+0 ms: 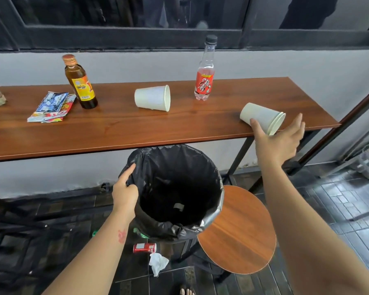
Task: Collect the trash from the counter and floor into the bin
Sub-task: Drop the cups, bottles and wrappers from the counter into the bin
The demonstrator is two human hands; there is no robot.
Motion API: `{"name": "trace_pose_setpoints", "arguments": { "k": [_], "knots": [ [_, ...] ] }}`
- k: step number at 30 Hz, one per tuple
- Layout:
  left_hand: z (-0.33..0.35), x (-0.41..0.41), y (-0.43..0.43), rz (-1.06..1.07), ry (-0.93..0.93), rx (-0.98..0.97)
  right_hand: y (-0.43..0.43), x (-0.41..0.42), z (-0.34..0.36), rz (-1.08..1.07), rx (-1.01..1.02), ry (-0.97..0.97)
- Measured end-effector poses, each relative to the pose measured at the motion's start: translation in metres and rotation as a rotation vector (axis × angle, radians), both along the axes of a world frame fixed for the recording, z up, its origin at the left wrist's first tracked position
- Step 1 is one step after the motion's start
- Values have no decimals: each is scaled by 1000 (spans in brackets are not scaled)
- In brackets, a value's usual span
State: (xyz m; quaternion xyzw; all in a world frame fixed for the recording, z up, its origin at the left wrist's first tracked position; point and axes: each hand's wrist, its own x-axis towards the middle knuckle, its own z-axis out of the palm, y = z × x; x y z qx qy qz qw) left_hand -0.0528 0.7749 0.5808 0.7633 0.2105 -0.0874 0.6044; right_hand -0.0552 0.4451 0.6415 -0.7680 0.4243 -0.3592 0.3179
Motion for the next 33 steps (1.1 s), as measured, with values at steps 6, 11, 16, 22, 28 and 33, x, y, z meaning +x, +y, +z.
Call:
{"name": "trace_pose_setpoints", "arguments": {
  "k": [6, 11, 16, 22, 28, 33],
  "knots": [
    [-5, 6, -5, 2, -15, 2, -32, 13, 5, 236, 7, 99],
    [3, 2, -11, 10, -36, -41, -31, 12, 4, 288, -68, 85],
    [11, -5, -12, 1, -62, -48, -2, -2, 0, 373, -82, -52],
    [9, -9, -9, -7, -61, -37, 49, -22, 11, 715, 104, -125],
    [11, -17, -4, -13, -78, -40, 107, -39, -43, 1125, -71, 537],
    [8, -24, 8, -15, -92, -22, 127, -40, -86, 1101, -159, 738]
  ]
}}
